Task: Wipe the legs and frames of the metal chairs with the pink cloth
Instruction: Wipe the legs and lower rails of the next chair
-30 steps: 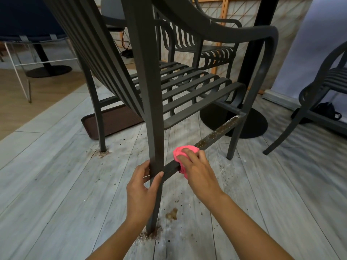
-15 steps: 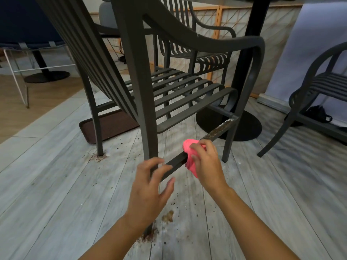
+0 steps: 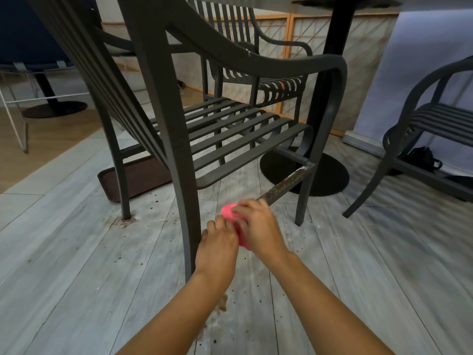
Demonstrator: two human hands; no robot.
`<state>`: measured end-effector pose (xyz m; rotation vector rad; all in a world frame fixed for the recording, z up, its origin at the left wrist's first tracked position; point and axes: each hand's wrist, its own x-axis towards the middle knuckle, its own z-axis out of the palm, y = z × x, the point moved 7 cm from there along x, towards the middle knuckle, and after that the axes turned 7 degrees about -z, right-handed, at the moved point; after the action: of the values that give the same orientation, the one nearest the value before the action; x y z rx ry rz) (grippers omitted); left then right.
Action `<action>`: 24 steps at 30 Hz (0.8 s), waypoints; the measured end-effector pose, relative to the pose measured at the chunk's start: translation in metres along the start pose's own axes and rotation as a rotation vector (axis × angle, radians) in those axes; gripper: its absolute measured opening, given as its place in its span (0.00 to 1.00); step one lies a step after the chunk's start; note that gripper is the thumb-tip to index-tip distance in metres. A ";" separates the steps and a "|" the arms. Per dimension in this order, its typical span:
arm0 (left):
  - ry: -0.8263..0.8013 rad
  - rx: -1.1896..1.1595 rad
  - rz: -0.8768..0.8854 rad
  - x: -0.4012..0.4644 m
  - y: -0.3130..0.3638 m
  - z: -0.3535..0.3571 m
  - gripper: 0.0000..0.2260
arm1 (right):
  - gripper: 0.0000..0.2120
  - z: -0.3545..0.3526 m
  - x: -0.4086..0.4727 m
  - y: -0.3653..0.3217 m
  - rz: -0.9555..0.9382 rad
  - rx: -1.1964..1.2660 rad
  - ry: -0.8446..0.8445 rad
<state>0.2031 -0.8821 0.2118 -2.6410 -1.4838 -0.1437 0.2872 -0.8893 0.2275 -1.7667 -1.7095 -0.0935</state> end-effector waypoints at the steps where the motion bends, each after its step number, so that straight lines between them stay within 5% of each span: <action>1: -0.015 0.010 -0.006 0.000 0.000 0.002 0.23 | 0.11 0.008 -0.003 -0.002 -0.030 -0.023 -0.039; 8: -0.042 0.018 -0.029 0.002 0.000 0.008 0.22 | 0.23 0.021 -0.019 0.002 -0.135 -0.181 -0.052; 24: 0.010 0.012 0.021 -0.001 0.001 0.015 0.14 | 0.25 0.022 -0.017 0.022 -0.136 -0.294 -0.059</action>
<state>0.2042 -0.8818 0.1969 -2.6413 -1.4493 -0.1455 0.2962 -0.8910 0.1930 -1.8729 -1.9379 -0.3720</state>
